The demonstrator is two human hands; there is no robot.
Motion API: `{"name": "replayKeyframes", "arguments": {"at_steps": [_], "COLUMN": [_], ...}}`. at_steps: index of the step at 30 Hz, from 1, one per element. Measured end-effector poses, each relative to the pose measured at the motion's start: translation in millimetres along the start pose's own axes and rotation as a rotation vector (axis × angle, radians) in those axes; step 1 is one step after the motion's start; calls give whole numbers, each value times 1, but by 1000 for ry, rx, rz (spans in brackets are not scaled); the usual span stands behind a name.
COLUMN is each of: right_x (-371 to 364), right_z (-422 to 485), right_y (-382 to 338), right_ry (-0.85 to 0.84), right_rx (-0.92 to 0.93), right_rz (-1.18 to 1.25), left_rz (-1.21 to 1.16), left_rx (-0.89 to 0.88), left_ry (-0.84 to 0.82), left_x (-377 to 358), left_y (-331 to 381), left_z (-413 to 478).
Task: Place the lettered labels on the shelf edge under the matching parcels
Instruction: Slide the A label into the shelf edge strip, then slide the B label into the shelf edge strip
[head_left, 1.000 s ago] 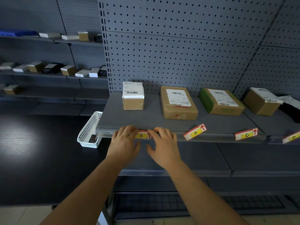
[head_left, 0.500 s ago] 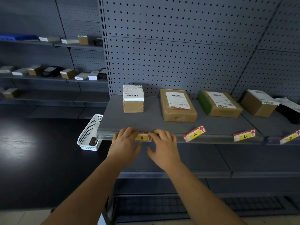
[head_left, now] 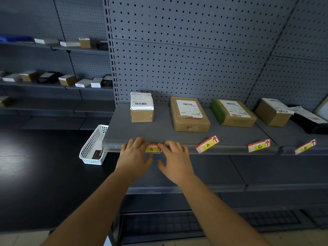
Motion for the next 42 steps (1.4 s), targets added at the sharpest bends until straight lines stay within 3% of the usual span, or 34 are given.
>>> {"name": "replayKeyframes", "arguments": {"at_steps": [12,21,29,36,42], "right_x": [-2,25,70,83,88], "right_z": [2,-9,-37,-67,-70], "right_y": [1,25,112,195,227], "right_ry": [-17,58,164,96,41], "right_rx": [5,-88,-102,-34,20], "right_rz": [-49,254,301,269,268], "left_rz": [-26,-102,-123,-151,-115], "left_rx": [26,2,30,84,161], "left_ry": [-59,30,16,-7,16], "left_x": [1,12,-12,-54,-71], "left_y": [-2,7,77,173,205], "left_z": [1,-4,-5,4,4]}}
Point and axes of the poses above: each hand's wrist, its own z-axis towards the middle knuckle, its own x-axis out of the back of the hand, y = z × x, the point moved 3 cm from there along z, towards the middle knuckle, and after that the axes turned 4 degrees about x, right-handed, at the moved point
